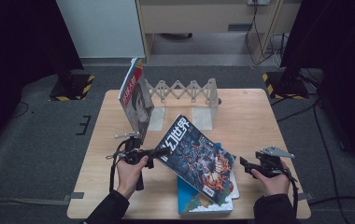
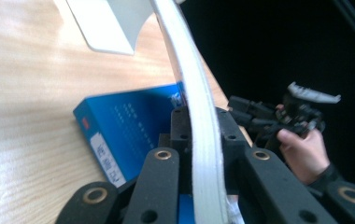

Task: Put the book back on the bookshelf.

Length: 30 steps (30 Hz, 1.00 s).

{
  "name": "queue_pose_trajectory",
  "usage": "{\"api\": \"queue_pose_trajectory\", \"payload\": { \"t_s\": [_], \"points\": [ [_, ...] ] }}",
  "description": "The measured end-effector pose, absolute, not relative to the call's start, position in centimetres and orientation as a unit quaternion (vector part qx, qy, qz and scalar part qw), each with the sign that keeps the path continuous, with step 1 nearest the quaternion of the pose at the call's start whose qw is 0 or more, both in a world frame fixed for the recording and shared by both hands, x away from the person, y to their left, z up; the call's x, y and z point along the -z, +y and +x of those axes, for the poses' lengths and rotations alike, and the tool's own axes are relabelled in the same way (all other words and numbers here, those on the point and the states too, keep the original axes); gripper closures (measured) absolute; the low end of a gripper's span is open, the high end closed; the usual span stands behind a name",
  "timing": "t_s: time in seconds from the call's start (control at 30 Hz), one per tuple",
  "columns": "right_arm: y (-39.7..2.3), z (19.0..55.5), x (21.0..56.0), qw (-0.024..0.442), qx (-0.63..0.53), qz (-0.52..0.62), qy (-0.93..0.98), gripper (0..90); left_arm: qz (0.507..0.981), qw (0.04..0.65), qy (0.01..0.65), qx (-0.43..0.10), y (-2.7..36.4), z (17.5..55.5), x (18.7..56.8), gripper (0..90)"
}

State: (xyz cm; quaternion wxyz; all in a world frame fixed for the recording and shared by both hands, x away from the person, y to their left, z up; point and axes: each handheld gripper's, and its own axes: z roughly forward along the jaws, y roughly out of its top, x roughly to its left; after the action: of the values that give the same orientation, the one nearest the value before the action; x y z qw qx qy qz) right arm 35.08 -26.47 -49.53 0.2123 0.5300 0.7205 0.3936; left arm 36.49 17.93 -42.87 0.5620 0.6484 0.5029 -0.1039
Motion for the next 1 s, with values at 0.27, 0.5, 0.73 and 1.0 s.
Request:
{"api": "queue_pose_trajectory", "payload": {
  "t_s": [0.27, 0.5, 0.73, 1.0],
  "points": [
    [-27.7, 35.4, 50.3, 0.219, -0.366, 0.539, 0.726, 23.2, 0.647, 0.576, 0.494, 0.07, 18.4, 36.6, 39.8, 81.8],
    [-28.4, 35.9, 51.1, 0.213, -0.344, 0.554, 0.728, 22.1, 0.643, 0.587, 0.487, 0.068, 18.1, 36.7, 37.9, 81.9],
    [-28.5, 36.2, 52.0, 0.202, -0.332, 0.556, 0.735, 15.5, 0.645, 0.595, 0.477, 0.044, 17.5, 37.0, 35.0, 81.9],
    [-28.6, 36.4, 52.6, 0.197, -0.321, 0.551, 0.745, 13.0, 0.638, 0.604, 0.477, 0.02, 18.5, 37.4, 33.1, 82.0]
  ]
}}
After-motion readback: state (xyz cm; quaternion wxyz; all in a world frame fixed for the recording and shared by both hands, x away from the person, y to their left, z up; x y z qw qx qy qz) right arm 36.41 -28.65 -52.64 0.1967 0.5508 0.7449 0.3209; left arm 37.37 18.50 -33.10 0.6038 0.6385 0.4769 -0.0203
